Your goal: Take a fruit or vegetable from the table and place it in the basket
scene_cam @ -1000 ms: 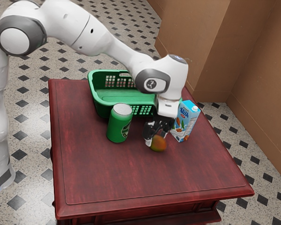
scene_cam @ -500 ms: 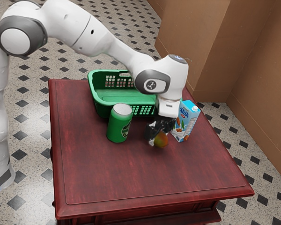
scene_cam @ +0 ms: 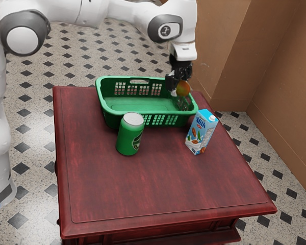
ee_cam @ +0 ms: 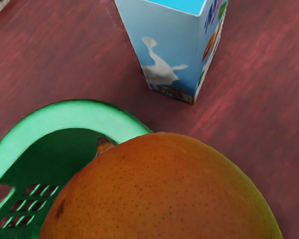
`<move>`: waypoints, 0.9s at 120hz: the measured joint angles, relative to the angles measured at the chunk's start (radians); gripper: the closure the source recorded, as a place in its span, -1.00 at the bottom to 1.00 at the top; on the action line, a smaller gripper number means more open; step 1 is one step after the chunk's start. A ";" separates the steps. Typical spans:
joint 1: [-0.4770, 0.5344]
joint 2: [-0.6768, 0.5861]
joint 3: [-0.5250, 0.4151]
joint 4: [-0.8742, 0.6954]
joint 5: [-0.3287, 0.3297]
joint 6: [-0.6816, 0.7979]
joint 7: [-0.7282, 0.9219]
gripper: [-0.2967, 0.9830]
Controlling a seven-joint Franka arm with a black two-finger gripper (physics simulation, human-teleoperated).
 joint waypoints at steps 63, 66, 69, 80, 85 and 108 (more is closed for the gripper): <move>0.157 0.187 0.019 0.117 0.014 -0.065 0.105 0.05; 0.158 0.197 0.020 0.121 0.016 -0.066 0.109 0.06; 0.158 0.207 0.021 0.126 0.019 -0.066 0.112 0.06; 0.159 0.236 0.027 0.142 0.025 -0.068 0.124 0.06; 0.157 0.244 0.031 0.145 0.024 -0.068 0.132 -0.06; 0.148 0.267 0.040 0.149 0.016 -0.070 0.171 -0.42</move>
